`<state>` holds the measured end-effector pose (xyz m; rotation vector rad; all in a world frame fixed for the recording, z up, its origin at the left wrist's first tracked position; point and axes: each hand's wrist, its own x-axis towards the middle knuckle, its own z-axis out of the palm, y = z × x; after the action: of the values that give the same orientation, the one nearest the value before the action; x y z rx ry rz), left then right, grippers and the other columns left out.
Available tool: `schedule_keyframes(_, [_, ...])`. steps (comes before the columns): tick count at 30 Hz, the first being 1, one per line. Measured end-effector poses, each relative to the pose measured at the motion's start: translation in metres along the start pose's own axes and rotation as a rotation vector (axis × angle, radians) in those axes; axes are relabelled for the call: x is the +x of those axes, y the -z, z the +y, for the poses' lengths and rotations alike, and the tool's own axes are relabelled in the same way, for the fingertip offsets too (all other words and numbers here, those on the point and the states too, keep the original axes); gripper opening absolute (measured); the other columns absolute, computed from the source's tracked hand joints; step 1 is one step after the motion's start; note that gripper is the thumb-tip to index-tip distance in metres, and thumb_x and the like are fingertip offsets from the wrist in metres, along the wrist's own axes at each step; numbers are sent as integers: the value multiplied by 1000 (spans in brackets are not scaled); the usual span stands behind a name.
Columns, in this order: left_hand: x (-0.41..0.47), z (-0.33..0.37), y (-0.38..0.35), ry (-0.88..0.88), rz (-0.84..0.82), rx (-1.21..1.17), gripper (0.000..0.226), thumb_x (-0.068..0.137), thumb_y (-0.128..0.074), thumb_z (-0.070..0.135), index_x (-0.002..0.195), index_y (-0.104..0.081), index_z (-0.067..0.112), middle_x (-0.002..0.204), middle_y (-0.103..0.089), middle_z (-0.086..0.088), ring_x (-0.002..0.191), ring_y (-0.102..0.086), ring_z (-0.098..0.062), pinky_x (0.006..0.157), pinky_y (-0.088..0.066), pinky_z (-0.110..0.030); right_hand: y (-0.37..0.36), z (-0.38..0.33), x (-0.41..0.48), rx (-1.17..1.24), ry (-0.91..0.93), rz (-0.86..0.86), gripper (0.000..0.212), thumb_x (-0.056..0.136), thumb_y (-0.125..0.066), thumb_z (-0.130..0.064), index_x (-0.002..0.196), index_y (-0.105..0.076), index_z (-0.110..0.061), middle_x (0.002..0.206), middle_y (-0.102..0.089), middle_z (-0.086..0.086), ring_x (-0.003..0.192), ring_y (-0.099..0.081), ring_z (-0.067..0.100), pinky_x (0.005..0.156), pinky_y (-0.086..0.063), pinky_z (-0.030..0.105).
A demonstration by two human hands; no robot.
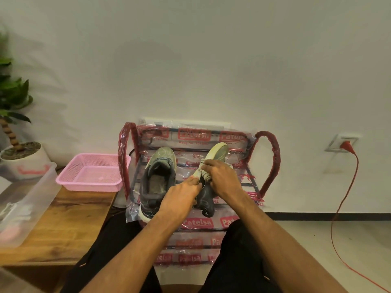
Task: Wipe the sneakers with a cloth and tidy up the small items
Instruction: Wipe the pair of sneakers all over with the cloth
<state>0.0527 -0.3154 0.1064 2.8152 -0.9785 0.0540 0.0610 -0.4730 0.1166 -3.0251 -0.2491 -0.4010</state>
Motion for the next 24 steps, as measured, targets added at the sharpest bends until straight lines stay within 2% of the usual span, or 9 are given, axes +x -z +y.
schedule_keyframes(5, [-2, -2, 3, 1, -4, 21, 52, 93, -59, 14, 142, -44, 19, 155, -32, 1, 138, -39, -19, 97, -46, -39, -9, -14, -3, 94, -69, 44, 47, 84, -58, 1, 130, -59, -7, 140, -51, 8, 131, -43, 24, 112, -31, 33])
schedule_keyframes(8, [-1, 4, 2, -29, 8, 47, 51, 94, -56, 11, 142, -42, 19, 156, -30, 2, 142, -31, -16, 100, -44, -37, -12, -13, -16, 241, -179, 85, 52, 78, -57, 7, 128, -61, -5, 139, -53, 8, 131, -43, 23, 111, -34, 34])
schedule_keyframes(14, [-2, 12, -2, -78, 30, 51, 53, 96, -50, 8, 146, -37, 18, 156, -28, 1, 142, -30, -15, 101, -42, -33, -19, -7, -48, 402, -242, 93, 41, 82, -58, 4, 118, -69, -11, 132, -57, 2, 120, -50, 17, 102, -43, 32])
schedule_keyframes(18, [-1, 14, -9, -87, 8, 36, 54, 91, -54, 0, 142, -42, 13, 155, -28, -1, 141, -32, -17, 100, -47, -37, -11, 11, -58, 542, -368, 38, 44, 78, -60, 9, 115, -68, -13, 117, -64, -2, 104, -55, 8, 87, -43, 17])
schedule_keyframes(21, [0, 11, -12, -94, 24, -6, 59, 91, -53, -3, 146, -37, 14, 160, -21, 0, 148, -17, -14, 109, -40, -34, -11, 13, -56, 566, -433, 145, 45, 79, -62, 10, 118, -68, -13, 118, -66, 1, 103, -54, 7, 86, -44, 19])
schedule_keyframes(24, [-2, 6, -13, -107, 38, -30, 64, 94, -50, -3, 151, -28, 16, 163, -12, 2, 149, -5, -11, 115, -28, -29, -9, 7, -45, 568, -480, 279, 47, 82, -63, 10, 124, -64, -10, 126, -62, 5, 110, -54, 13, 95, -46, 26])
